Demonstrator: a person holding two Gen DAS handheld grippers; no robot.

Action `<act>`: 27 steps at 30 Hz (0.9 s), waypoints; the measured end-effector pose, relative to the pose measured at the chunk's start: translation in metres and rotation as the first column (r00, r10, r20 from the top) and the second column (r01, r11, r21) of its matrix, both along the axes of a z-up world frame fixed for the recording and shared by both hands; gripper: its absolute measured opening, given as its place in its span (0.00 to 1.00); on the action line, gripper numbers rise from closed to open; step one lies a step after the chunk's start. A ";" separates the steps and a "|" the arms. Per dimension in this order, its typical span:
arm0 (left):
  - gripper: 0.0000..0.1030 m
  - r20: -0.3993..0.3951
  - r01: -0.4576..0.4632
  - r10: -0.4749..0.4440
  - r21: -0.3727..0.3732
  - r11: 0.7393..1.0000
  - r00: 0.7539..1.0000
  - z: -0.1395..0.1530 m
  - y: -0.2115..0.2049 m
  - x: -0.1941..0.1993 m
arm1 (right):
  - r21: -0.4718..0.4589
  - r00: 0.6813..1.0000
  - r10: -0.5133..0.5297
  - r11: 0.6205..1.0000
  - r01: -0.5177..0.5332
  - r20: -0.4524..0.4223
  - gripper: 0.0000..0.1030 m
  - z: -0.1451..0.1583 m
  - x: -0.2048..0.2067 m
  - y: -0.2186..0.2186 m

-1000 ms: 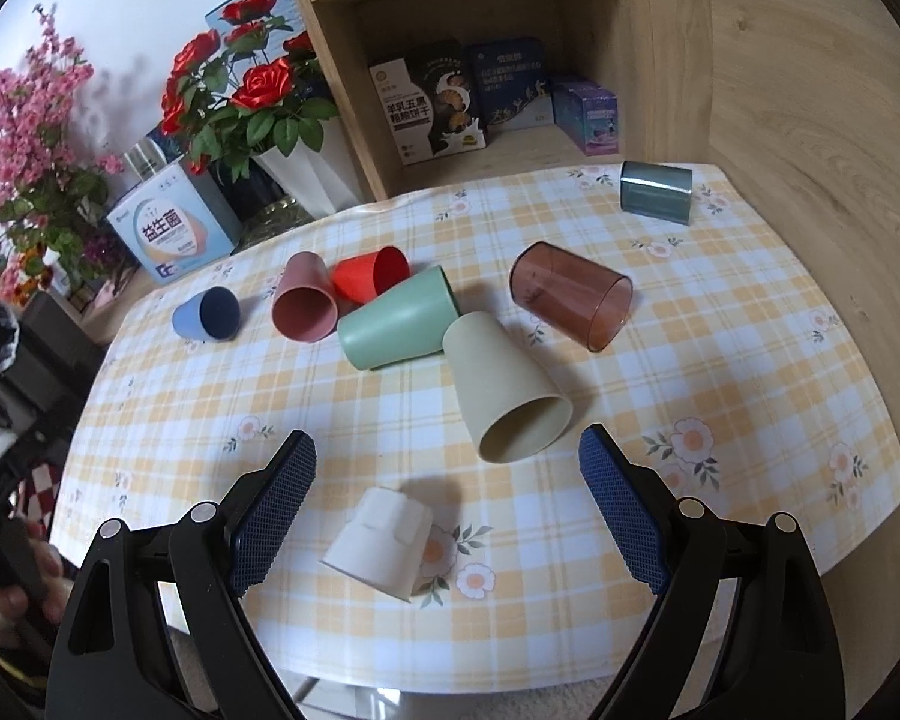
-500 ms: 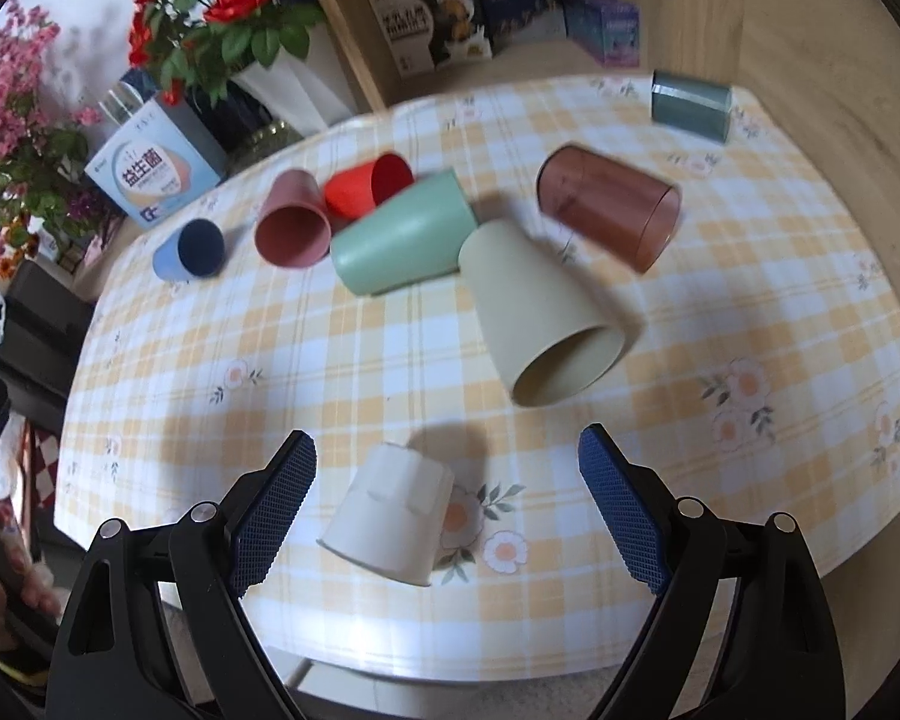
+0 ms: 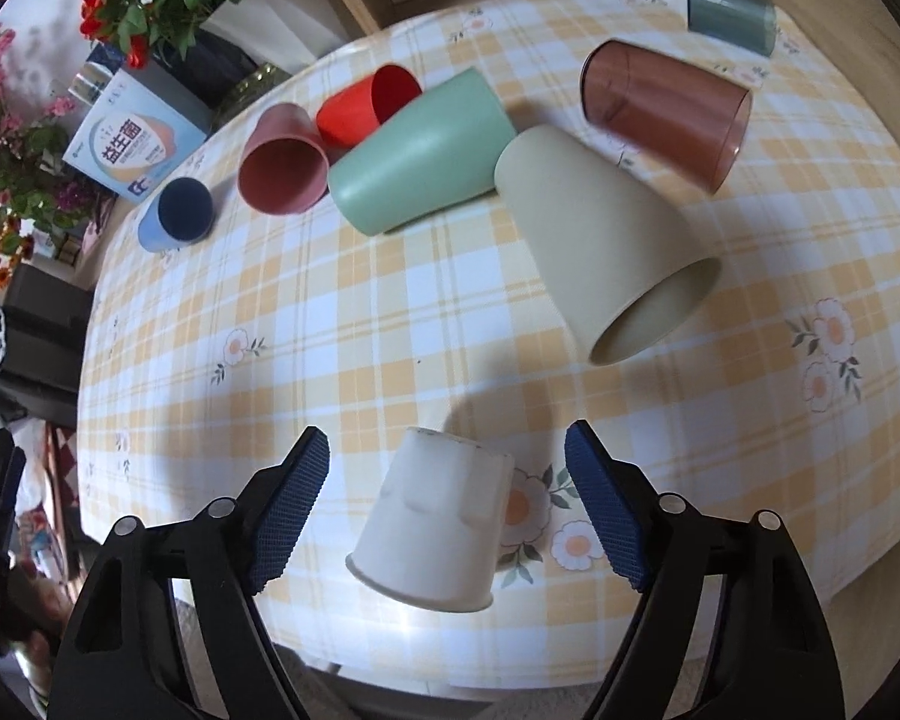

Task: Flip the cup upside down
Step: 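Move the right tool to the white cup and close on it, then rotate the white cup with the right tool and set it upside down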

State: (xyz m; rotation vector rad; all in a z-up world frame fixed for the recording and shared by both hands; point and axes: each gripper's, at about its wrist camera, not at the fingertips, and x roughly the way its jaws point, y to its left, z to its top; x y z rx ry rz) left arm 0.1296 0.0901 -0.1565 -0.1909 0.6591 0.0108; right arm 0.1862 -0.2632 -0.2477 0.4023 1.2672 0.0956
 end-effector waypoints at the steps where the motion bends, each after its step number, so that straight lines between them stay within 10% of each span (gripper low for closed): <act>1: 0.88 -0.006 0.003 -0.003 0.001 1.000 1.000 -0.002 -0.001 0.000 | 0.004 1.000 -0.002 1.000 0.002 -0.010 0.69 -0.003 0.001 0.001; 27: 0.88 -0.076 0.033 -0.034 -0.006 0.999 0.997 -0.020 -0.018 -0.002 | 0.144 0.993 -0.093 0.984 0.102 -0.073 0.50 -0.028 -0.007 -0.014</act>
